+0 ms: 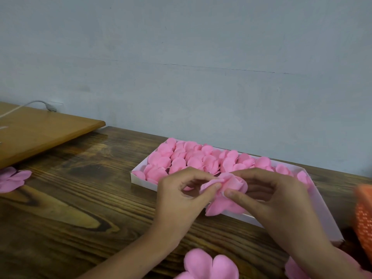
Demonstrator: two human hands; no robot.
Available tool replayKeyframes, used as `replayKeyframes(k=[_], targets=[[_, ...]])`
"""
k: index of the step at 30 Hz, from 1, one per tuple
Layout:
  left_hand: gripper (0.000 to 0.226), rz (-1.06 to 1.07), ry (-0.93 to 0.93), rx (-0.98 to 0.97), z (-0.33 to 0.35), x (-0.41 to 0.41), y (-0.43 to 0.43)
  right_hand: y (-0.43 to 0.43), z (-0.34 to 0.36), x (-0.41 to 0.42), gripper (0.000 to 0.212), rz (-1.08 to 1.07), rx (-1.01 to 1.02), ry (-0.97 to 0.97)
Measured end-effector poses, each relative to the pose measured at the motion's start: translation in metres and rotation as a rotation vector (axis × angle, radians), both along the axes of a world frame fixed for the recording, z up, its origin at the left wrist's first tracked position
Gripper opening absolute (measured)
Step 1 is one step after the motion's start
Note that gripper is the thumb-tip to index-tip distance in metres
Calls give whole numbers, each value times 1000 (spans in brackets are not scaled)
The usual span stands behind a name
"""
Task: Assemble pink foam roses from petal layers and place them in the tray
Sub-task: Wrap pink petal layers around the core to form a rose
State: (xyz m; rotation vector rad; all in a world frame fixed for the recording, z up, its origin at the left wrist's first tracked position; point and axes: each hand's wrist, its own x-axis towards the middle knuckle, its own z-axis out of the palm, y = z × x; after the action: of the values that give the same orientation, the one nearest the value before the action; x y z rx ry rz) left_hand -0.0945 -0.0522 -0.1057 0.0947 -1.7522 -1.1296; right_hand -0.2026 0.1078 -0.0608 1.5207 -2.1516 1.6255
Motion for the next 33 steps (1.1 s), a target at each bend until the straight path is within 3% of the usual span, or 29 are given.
replayKeyframes(k=[7, 13, 21, 25, 33], targets=[[10, 53, 59, 34, 0, -1, 0, 0, 2, -1, 38, 74, -37, -25], [11, 48, 57, 72, 0, 0, 0, 0, 1, -1, 35, 89, -24, -28], [11, 50, 59, 64, -1, -1, 1, 1, 9, 9, 37, 26, 17, 83], [10, 47, 65, 106, -2, -2, 1, 2, 9, 11, 52, -14, 36, 163], [10, -22, 34, -45, 1, 0, 0, 1, 8, 7, 45, -27, -3, 195]])
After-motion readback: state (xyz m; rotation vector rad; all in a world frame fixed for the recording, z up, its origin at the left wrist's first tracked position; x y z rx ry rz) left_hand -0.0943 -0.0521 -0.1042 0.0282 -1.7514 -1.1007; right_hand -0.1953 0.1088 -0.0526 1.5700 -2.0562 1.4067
